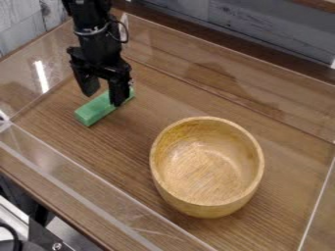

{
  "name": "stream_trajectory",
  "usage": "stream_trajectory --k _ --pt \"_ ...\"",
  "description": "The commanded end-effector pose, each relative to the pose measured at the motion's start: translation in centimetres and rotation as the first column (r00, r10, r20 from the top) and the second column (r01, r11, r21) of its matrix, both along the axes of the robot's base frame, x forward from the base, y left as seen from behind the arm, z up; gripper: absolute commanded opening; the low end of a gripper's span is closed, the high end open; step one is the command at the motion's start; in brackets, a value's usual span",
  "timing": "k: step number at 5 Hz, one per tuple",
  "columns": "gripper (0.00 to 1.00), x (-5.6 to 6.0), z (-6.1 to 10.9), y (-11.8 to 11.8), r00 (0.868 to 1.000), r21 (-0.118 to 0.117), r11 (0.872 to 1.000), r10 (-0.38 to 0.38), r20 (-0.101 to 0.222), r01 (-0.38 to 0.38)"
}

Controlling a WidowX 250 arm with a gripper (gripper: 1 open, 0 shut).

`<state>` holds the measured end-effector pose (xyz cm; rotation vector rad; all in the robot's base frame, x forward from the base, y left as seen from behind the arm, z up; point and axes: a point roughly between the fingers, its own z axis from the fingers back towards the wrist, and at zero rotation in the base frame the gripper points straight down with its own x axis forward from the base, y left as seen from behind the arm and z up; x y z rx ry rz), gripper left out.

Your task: Remove the green block from inside the brown bowl and put it on the table

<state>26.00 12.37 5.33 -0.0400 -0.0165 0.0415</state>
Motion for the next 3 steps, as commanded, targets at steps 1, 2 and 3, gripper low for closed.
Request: stream_trajectory --k 1,2,3 --pt "1.0 1.5 3.3 0.4 0.998 0.008 1.0 0.013 0.055 -0.014" --pt "1.0 2.4 5.2 0.0 0.998 -0.014 1.0 0.019 0.058 -0.018" --pt "1.0 3.5 7.5 -0.3 0.998 -0.031 0.999 0.017 0.068 -0.015"
